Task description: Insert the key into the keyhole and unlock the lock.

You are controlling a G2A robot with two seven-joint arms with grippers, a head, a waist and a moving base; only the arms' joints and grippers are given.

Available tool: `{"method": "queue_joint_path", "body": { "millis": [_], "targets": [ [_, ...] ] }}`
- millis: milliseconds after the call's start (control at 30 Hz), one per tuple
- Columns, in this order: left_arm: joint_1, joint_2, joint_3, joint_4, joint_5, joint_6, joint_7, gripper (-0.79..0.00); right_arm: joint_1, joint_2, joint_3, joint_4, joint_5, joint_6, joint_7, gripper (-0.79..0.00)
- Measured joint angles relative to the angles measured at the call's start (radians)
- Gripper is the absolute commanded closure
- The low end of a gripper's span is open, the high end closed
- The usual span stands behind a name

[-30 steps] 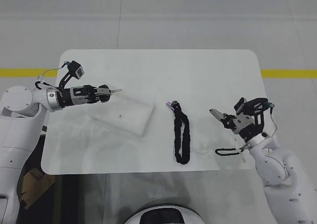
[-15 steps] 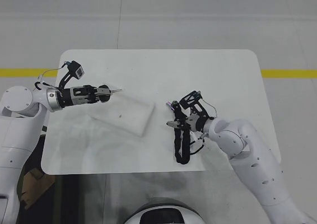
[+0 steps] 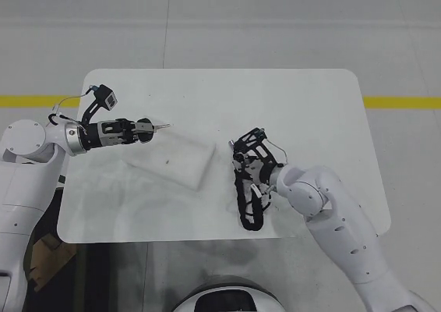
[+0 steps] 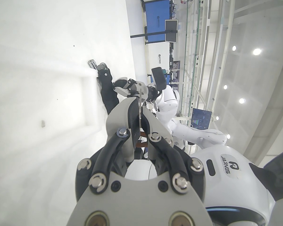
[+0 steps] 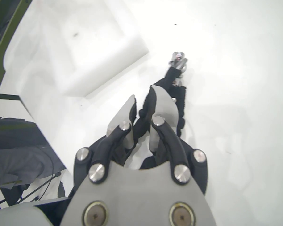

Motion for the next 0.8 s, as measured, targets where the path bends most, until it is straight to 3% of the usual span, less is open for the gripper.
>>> {"method": "queue_joint_path", "body": {
  "millis": [167,267,333,467,567,667,800],
  "targets": [
    [0.0,0.0,0.0,0.0,0.0,0.0,0.0,0.0,-0.072,-0.002,-0.009,-0.076,-0.007,-0.055,0.045,0.0],
    [0.0,0.0,0.0,0.0,0.0,0.0,0.0,0.0,-0.083,-0.006,0.021,-0.091,-0.003,-0.039,0.012,-0.083],
    [0.0,0.0,0.0,0.0,0.0,0.0,0.0,0.0,-0.074,-0.007,0.062,-0.083,-0.041,0.001,-0.036,-0.034],
    [0.0,0.0,0.0,0.0,0.0,0.0,0.0,0.0,-0.04,-0.017,0.06,-0.031,-0.132,0.053,-0.068,-0.225],
    [0.0,0.0,0.0,0.0,0.0,0.0,0.0,0.0,0.0,-0.033,0.019,0.032,-0.148,0.068,-0.067,-0.215],
    [0.0,0.0,0.0,0.0,0.0,0.0,0.0,0.0,0.041,-0.051,-0.02,0.093,-0.167,0.091,-0.065,-0.292],
    [0.0,0.0,0.0,0.0,0.0,0.0,0.0,0.0,0.07,-0.07,-0.049,0.131,-0.222,0.103,-0.072,-0.32]
  ]
}}
